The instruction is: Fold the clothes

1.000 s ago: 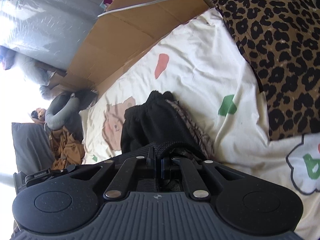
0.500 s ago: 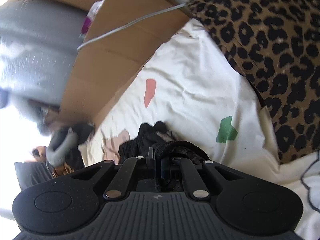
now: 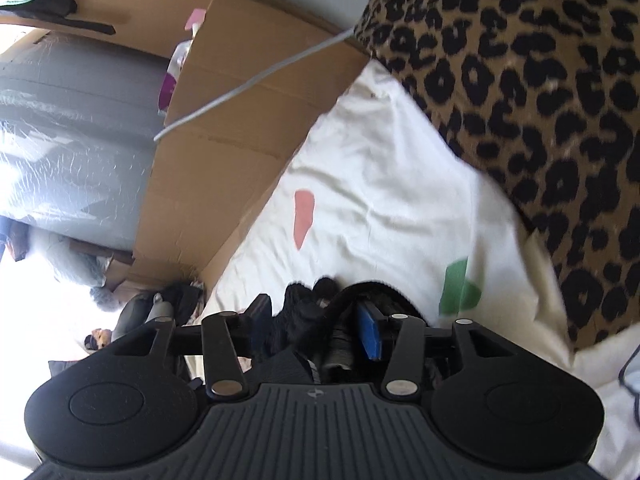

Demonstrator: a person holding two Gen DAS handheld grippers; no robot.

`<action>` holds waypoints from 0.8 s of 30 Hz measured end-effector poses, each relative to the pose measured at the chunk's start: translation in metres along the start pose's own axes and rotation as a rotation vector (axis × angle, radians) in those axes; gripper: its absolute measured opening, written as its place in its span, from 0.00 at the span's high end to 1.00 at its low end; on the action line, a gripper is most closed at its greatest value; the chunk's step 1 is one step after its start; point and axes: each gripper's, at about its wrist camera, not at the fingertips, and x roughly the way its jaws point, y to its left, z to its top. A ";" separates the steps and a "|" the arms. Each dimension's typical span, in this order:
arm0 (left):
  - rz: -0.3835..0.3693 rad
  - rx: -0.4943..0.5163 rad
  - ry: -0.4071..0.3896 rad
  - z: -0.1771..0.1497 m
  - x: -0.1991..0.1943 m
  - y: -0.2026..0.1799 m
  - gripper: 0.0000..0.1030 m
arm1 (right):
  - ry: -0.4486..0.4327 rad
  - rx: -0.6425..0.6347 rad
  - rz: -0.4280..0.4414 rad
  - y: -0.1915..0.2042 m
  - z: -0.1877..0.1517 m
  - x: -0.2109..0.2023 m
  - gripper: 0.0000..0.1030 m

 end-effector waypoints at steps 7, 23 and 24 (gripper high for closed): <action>0.013 0.051 -0.017 0.013 0.001 -0.013 0.71 | -0.031 -0.027 0.002 0.005 0.007 -0.003 0.49; 0.171 0.447 0.171 0.033 -0.015 -0.051 0.62 | -0.065 -0.188 -0.090 0.021 -0.009 -0.047 0.37; 0.178 0.466 0.183 0.031 -0.016 -0.051 0.56 | -0.046 -0.205 -0.104 0.022 -0.013 -0.047 0.34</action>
